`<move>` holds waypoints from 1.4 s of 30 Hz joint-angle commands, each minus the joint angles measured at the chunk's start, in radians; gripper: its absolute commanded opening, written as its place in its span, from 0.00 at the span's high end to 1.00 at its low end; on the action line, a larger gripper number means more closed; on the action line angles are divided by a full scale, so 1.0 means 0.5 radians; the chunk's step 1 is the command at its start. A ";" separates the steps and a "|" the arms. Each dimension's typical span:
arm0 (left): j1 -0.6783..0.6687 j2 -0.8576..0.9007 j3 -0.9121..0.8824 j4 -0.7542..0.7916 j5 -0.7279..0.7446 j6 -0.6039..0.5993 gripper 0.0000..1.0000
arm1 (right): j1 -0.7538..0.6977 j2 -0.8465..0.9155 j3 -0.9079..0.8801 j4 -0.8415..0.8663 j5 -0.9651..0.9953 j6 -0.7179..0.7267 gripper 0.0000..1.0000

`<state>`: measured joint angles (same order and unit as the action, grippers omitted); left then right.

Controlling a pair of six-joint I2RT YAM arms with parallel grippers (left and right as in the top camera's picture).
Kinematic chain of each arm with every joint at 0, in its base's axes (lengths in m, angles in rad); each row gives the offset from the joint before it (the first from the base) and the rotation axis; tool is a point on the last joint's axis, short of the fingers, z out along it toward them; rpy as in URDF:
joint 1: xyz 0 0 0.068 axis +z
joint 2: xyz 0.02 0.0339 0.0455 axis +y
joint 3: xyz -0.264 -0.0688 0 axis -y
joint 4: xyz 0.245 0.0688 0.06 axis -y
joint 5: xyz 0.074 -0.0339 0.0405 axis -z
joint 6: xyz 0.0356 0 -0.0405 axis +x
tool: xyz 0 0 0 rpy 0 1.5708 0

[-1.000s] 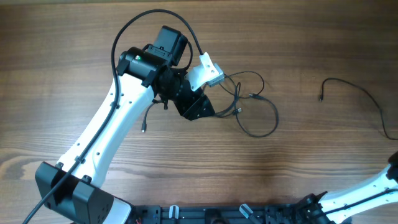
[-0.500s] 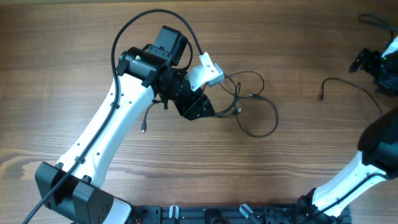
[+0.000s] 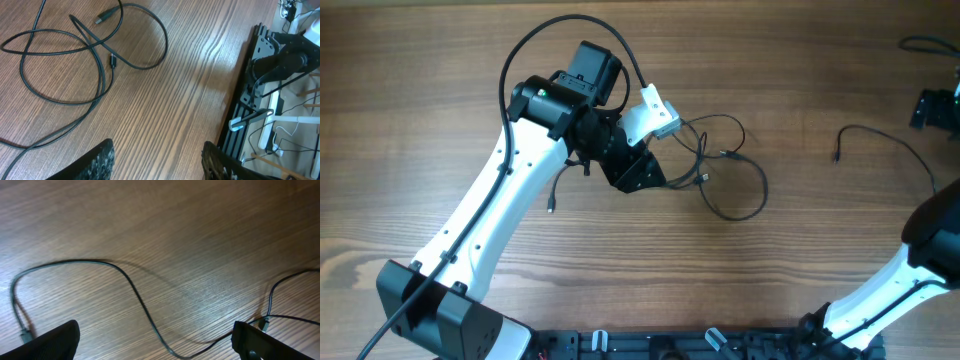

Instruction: Untangle cables

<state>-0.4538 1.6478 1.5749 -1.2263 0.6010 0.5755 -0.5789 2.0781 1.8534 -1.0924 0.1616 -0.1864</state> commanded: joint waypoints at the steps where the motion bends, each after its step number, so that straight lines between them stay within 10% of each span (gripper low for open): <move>1: -0.005 -0.005 -0.001 0.008 0.024 0.038 0.42 | -0.041 0.104 -0.084 0.018 -0.063 -0.046 0.01; 10: -0.005 -0.005 -0.001 0.050 0.024 0.039 0.42 | -0.110 0.117 -0.355 0.125 -0.064 -0.044 0.01; 19: -0.005 -0.005 -0.001 0.065 0.024 0.038 0.42 | -0.129 0.117 -0.600 0.341 -0.056 -0.037 0.26; 21: -0.005 -0.005 -0.001 0.065 0.024 0.038 0.42 | -0.137 0.117 -0.621 0.380 -0.056 -0.005 0.44; 22: -0.005 -0.005 -0.001 0.066 0.024 0.038 0.42 | -0.143 0.117 -0.622 0.412 -0.056 0.030 0.89; 23: -0.005 -0.005 -0.001 0.066 0.024 0.038 0.42 | -0.147 0.116 -0.621 0.431 -0.057 0.060 0.96; 42: -0.005 -0.005 -0.001 0.061 0.024 -0.045 0.41 | -0.465 -0.084 0.393 0.463 -0.054 0.539 0.96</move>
<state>-0.4538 1.6478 1.5749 -1.1969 0.6006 0.5632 -0.7235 2.0796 1.9842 -0.8680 0.1055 -0.0177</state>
